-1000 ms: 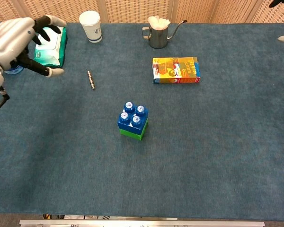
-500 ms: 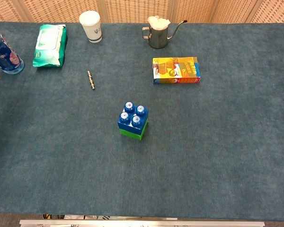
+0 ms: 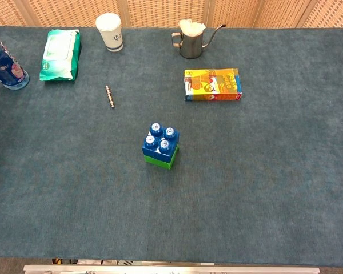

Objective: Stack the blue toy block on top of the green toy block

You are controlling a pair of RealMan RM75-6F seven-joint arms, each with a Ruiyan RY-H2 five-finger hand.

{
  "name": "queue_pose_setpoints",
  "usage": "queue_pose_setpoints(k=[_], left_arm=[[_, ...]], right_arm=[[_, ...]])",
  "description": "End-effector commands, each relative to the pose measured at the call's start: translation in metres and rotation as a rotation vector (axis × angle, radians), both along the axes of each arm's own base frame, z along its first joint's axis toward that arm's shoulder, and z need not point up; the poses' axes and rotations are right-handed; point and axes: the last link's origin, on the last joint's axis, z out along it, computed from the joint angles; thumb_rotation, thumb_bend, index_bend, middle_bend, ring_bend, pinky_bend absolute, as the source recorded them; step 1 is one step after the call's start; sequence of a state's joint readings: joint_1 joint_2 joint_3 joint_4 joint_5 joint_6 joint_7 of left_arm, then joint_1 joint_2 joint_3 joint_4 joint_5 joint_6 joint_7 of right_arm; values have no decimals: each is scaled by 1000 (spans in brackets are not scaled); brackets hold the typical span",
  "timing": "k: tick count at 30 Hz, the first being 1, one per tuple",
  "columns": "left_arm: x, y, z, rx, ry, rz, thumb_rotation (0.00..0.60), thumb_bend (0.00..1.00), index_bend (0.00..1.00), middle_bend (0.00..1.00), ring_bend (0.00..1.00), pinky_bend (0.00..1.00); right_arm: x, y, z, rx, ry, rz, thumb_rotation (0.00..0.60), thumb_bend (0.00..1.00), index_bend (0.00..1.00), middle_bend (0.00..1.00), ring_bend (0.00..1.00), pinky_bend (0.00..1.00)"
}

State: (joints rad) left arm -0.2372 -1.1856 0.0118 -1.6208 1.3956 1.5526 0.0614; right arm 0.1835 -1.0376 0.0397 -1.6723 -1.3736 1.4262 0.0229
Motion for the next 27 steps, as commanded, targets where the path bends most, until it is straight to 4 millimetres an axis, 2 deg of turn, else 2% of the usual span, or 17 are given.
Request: queue_pose_setpoints(k=[1,15,27], left_arm=[[-3,-4,0,-4,13,13,600,137,212,267,287,281],[-12,-30,8,32,16,94,600,137,216,266,287,271],[-10,-32,9,32,-3,74,600,136,229,271,287,264]], right_arm=[[0,4,0,2,3,7,600,254,100,237,158,199],[10,0,-16,106,-5,109,600,253,100,237,158,199],[16,2,-18,93,-12,128,600,252,100,237,158,199]])
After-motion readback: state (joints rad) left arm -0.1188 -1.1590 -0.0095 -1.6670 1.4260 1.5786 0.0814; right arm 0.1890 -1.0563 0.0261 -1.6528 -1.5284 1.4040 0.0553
